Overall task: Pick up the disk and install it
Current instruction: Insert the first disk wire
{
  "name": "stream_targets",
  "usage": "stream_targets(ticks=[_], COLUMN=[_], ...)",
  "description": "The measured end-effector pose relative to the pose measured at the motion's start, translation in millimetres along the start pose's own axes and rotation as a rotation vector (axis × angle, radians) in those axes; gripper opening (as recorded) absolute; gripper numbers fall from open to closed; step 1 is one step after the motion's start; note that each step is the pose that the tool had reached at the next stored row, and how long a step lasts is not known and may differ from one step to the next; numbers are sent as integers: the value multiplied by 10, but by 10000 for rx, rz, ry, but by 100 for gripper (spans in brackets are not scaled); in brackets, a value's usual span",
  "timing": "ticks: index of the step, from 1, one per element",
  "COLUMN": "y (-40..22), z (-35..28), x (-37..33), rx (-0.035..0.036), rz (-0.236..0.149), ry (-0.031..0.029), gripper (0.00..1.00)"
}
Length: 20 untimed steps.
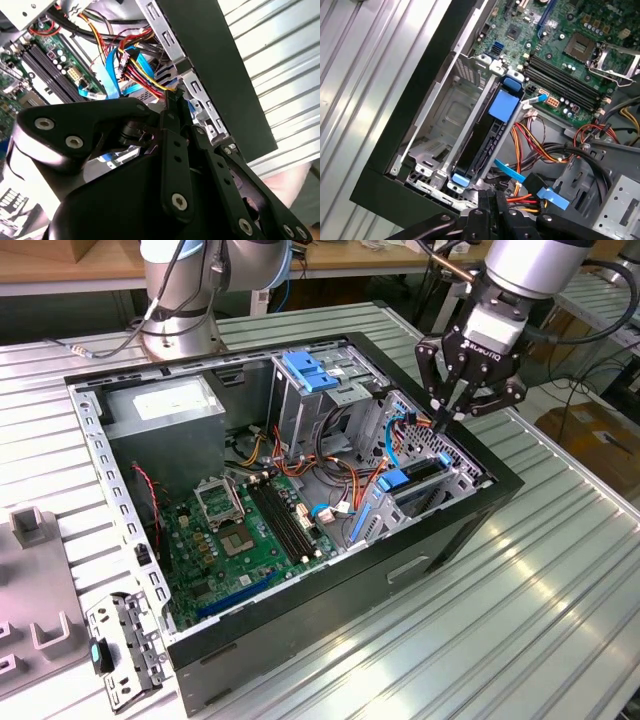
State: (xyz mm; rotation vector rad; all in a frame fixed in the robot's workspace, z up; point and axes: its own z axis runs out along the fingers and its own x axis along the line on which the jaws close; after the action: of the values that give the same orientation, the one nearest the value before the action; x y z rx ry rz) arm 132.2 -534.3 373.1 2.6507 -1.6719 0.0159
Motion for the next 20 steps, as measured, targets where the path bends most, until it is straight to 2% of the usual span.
stream_targets(ticks=[10, 11, 15, 17, 20], y=[0, 0, 0, 0, 0], z=[24, 26, 31, 31, 31], x=[0, 0, 0, 0, 0], rx=[-23, -27, -35, -41, -41], rz=[1837, 2123, 2721, 3200, 3213], ry=[-1, -1, -2, -3, -3], gripper=[16, 16, 16, 16, 16])
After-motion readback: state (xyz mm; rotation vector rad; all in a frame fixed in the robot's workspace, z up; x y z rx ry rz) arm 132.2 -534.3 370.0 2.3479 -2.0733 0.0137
